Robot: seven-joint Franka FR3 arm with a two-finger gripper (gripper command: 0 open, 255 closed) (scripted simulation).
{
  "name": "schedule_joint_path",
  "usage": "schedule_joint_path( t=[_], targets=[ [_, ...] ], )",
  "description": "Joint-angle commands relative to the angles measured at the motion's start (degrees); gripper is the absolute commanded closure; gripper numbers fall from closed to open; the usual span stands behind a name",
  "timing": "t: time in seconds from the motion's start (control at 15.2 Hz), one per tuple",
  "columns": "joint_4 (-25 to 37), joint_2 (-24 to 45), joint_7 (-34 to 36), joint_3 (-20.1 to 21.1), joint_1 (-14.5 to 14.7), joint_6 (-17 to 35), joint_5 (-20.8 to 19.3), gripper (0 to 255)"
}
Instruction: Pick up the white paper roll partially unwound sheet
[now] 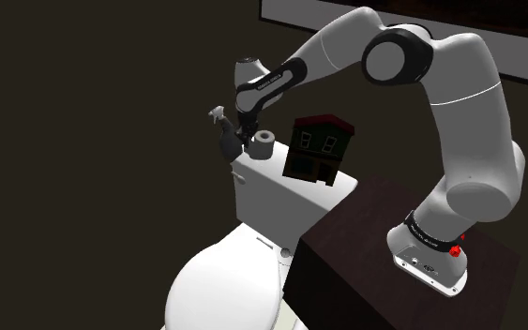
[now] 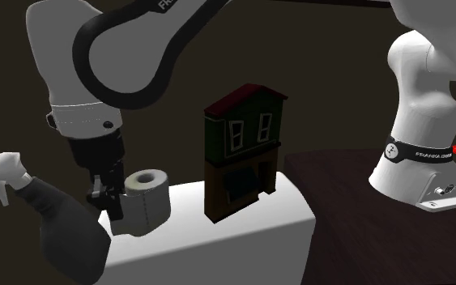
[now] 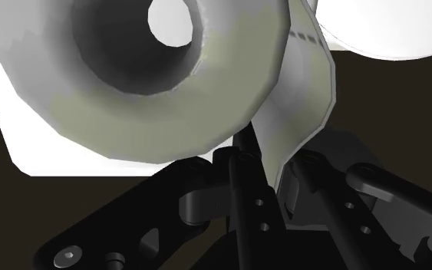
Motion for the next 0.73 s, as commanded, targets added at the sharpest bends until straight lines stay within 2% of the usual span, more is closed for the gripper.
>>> schedule_joint_path(
  t=[0.0,0.66],
  targets=[
    [-0.2,-1.1,-0.1,0.1,-0.1,-0.9,0.1,255],
    [0.4,-5.7,-0.2,0.4,-0.3,-6.0,0.5,255]
  ],
)
